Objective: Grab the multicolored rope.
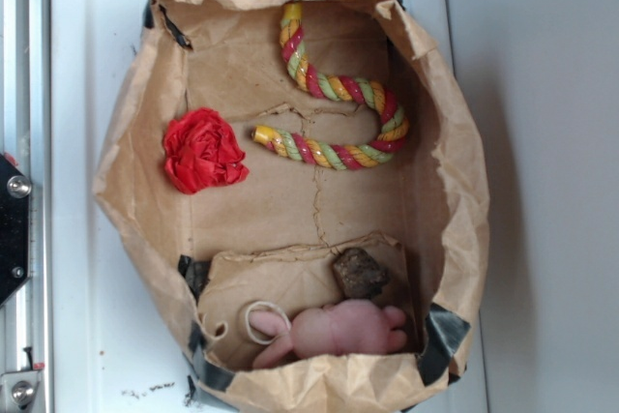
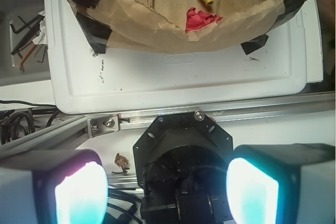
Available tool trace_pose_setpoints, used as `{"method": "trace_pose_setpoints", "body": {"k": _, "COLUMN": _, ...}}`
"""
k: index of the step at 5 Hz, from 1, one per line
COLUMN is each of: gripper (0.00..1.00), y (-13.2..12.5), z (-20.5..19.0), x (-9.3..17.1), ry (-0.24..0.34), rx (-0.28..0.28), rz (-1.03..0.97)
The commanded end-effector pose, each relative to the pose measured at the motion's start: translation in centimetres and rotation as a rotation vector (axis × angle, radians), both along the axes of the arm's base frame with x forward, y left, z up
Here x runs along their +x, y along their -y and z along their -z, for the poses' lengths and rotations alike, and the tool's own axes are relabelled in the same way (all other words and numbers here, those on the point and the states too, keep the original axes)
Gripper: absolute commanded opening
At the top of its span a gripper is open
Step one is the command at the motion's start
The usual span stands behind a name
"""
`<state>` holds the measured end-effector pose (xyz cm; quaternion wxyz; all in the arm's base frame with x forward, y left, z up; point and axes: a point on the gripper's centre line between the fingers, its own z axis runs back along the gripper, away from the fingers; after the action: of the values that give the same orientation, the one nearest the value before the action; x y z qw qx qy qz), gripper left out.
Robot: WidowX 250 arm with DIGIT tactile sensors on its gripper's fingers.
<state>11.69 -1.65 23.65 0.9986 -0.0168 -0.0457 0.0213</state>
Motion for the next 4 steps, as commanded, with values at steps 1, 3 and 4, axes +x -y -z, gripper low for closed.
{"method": "trace_pose_setpoints", "body": {"k": 1, "gripper": 1.0, "y": 0.0, "z": 0.0, "x": 0.0, "ry": 0.0, "rx": 0.0, "rz": 0.0}}
{"method": "trace_pose_setpoints", "body": {"k": 3, "gripper": 1.0, "y": -0.1, "z": -0.1, "x": 5.8, "ry": 0.06, "rx": -0.02, "rz": -0.049}}
{"method": "trace_pose_setpoints", "body": {"k": 4, "gripper": 1.0, "y": -0.5, "z": 0.3, "x": 8.3, "ry": 0.084, "rx": -0.027, "rz": -0.037}}
